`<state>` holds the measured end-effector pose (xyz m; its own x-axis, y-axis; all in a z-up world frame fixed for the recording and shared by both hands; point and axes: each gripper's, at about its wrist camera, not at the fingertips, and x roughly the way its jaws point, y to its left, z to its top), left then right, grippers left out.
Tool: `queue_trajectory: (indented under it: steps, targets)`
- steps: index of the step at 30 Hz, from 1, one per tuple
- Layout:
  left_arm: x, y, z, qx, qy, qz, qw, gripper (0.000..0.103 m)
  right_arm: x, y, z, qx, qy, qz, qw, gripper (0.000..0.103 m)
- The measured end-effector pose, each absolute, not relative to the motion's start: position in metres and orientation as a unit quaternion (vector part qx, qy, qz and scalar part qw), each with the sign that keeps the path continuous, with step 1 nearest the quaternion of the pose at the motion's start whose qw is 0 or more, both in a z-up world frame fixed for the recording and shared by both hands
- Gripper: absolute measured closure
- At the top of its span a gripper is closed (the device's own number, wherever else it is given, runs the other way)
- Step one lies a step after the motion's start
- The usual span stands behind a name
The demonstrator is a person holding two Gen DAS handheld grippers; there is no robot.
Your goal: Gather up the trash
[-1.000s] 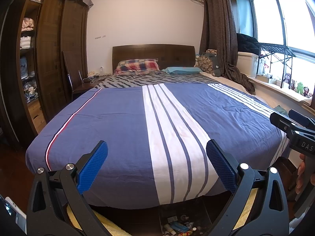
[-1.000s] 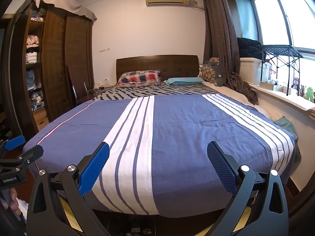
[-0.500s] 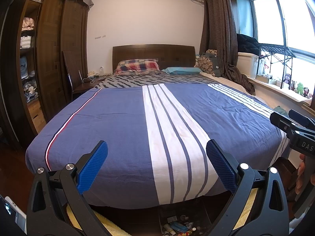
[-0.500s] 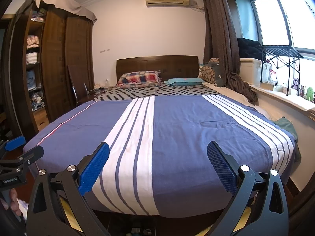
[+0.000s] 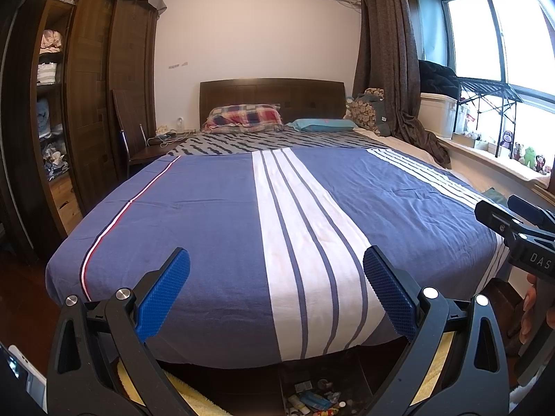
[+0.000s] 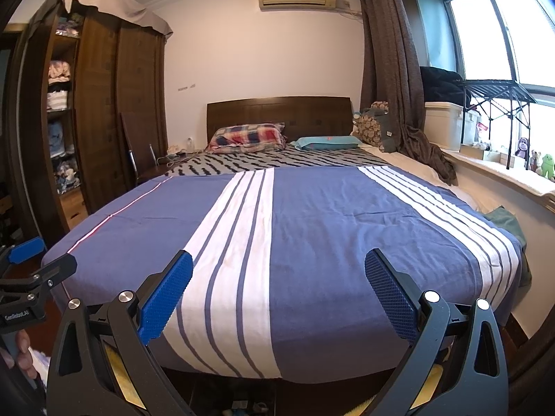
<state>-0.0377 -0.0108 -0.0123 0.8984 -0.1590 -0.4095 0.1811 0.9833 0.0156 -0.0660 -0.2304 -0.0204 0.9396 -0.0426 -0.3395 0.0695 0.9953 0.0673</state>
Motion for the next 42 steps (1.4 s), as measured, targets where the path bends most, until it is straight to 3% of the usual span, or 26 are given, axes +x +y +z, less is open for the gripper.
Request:
queue_trajectory:
  steps: [42]
  targets:
    - [-0.035,-0.001,-0.014,0.012,0.200,-0.062,0.978,0.008,-0.063,-0.229,-0.024,0.039,0.179,-0.027,0.983,0.004]
